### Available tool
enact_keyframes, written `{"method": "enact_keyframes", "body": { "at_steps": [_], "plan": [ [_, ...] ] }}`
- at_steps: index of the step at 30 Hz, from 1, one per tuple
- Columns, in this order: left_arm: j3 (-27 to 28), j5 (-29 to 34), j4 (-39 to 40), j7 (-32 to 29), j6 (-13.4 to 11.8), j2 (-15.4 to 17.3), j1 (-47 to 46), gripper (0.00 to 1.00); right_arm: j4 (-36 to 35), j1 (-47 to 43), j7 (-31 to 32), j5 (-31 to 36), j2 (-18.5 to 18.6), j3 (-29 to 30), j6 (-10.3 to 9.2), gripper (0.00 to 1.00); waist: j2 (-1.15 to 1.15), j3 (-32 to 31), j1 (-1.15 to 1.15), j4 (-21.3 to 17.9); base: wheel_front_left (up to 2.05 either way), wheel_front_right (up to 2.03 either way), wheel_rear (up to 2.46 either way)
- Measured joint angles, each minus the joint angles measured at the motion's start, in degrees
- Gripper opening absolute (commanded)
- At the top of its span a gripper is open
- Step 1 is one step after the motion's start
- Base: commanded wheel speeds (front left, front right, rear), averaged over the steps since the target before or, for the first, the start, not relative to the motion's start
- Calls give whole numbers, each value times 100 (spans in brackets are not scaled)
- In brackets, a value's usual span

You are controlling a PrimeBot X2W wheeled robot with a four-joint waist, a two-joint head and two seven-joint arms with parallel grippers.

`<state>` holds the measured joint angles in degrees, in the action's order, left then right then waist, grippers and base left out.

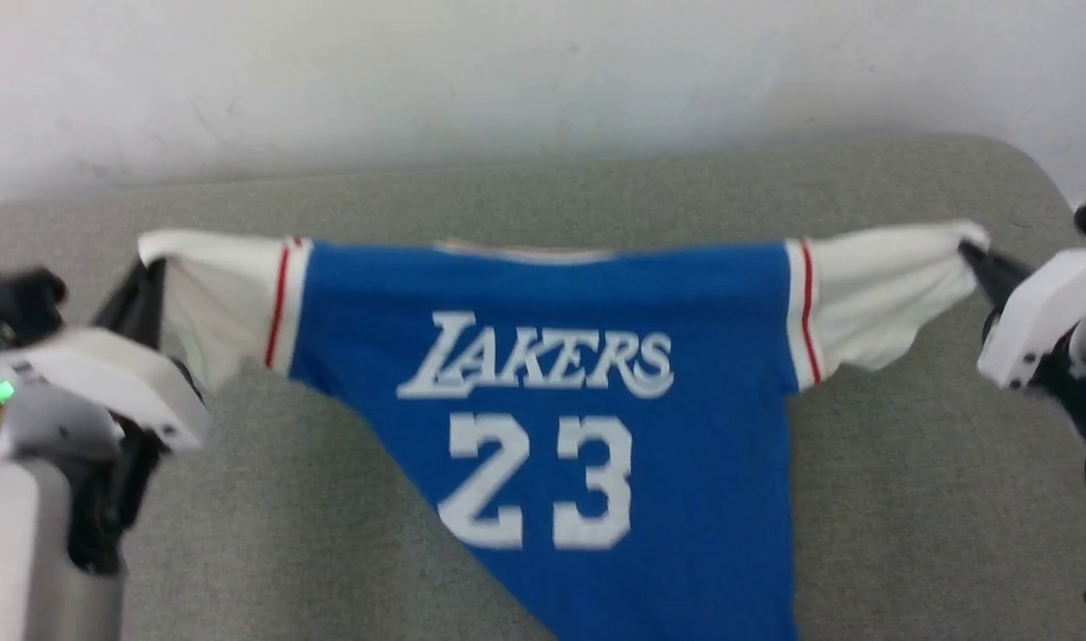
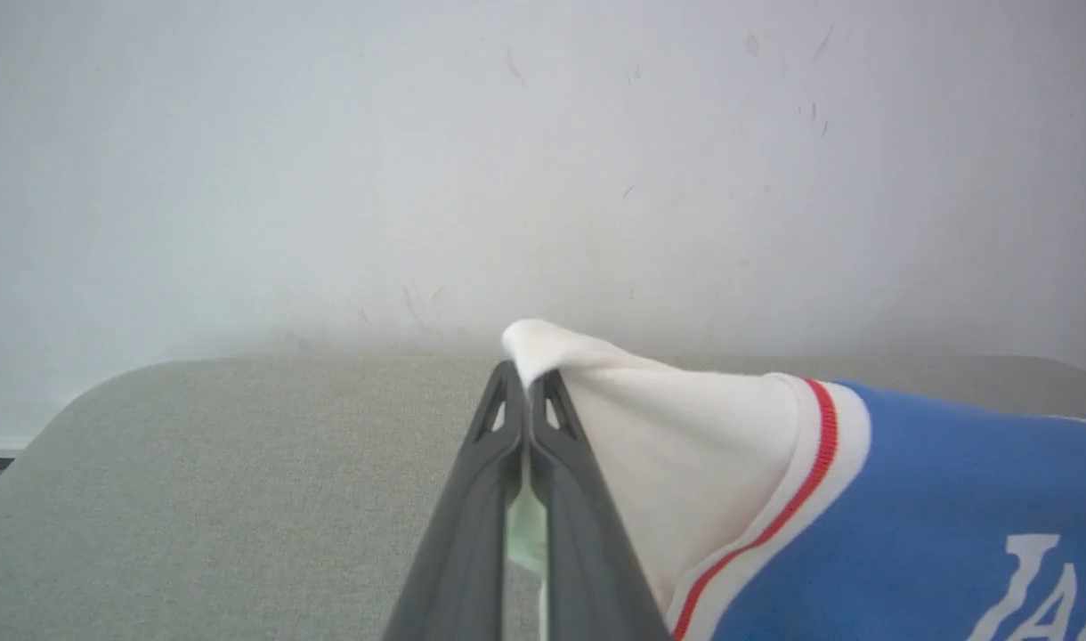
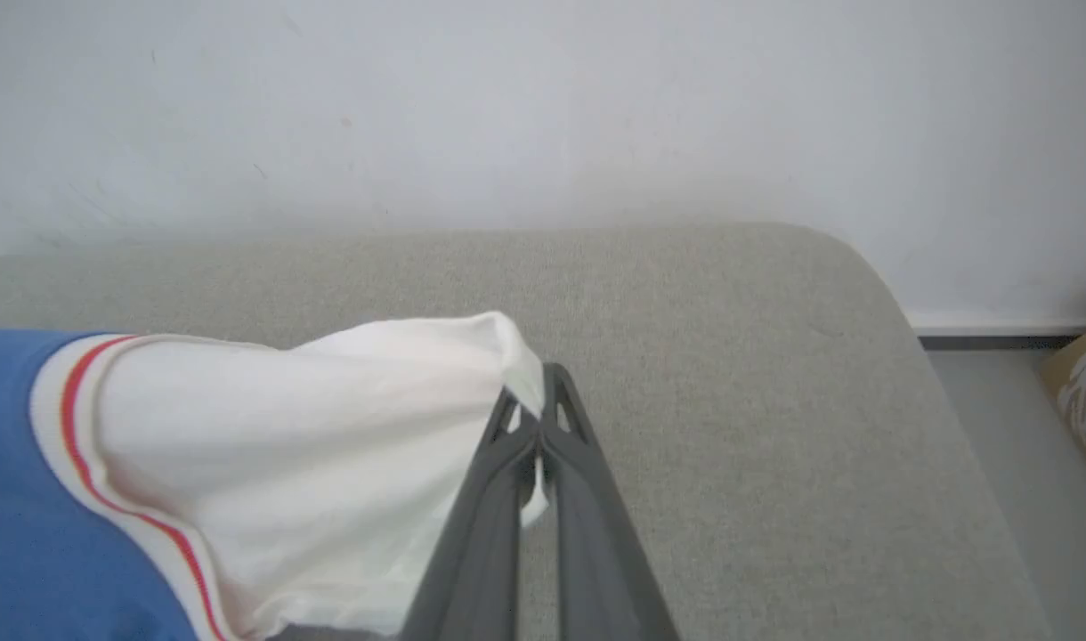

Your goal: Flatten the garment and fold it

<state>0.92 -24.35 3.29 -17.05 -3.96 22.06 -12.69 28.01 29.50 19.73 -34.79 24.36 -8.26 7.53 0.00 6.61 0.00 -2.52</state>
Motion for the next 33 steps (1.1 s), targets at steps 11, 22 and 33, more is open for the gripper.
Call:
{"method": "enact_keyframes", "body": {
  "at_steps": [11, 22, 33],
  "plan": [
    [-138, 68, -1868, 470, 342, 250, -2837, 0, 300, 2048, -867, 659, -163, 342, 3, 0, 0, 273, 1, -252, 0, 0, 0],
    [-405, 702, -3538, 1985, 356, 381, -5940, 0, 1065, 4492, -2477, 1136, -122, 257, 9, 0, 0, 1265, 2, -359, 0, 0, 0],
    [-584, 821, -4766, 2718, 548, 404, -6903, 0, 1771, 5183, -3093, 920, -163, -548, 8, 0, 0, 2047, 2, -388, 0, 0, 0]
  ]
}}
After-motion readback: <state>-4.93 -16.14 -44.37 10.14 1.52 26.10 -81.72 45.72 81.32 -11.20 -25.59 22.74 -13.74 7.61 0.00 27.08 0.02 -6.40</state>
